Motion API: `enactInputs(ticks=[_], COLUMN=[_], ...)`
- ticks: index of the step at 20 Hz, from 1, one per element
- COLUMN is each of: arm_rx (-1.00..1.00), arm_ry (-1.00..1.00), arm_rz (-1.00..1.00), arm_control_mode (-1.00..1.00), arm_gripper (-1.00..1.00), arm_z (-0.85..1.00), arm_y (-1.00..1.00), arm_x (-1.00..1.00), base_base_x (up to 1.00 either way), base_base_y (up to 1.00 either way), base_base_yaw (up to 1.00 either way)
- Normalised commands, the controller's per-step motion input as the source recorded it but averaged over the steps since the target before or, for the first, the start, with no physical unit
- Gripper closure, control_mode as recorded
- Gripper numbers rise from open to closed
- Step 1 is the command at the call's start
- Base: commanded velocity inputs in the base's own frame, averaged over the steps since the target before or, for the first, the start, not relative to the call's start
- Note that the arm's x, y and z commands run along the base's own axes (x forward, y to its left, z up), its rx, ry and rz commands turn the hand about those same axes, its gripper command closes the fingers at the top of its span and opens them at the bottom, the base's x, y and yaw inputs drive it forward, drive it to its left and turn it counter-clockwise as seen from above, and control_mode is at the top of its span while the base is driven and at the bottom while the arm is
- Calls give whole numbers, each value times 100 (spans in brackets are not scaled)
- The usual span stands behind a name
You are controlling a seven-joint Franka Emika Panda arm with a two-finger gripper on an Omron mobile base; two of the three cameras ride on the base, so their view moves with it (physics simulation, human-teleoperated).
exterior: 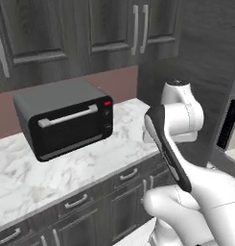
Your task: Retrieve the butter from the fridge and place it on a plate on the dining table. Then retrieve the butter knife by the fridge and place it near the plate.
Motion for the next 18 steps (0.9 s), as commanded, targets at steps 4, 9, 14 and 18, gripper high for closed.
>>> enactInputs(ticks=[4, 9, 14, 18], arm_rx=[0, 0, 0, 0], arm_ry=[0, 0, 0, 0], arm_rz=[0, 0, 0, 0], arm_control_mode=[100, 100, 100, 100], arm_gripper=[100, 100, 100, 100], arm_z=[0, 0, 0, 0], arm_y=[0, 0, 0, 0], arm_x=[0, 0, 0, 0], base_base_x=[-81, -65, -76, -21], base_base_y=[67, 91, 98, 59], base_base_yaw=[57, 71, 67, 89])
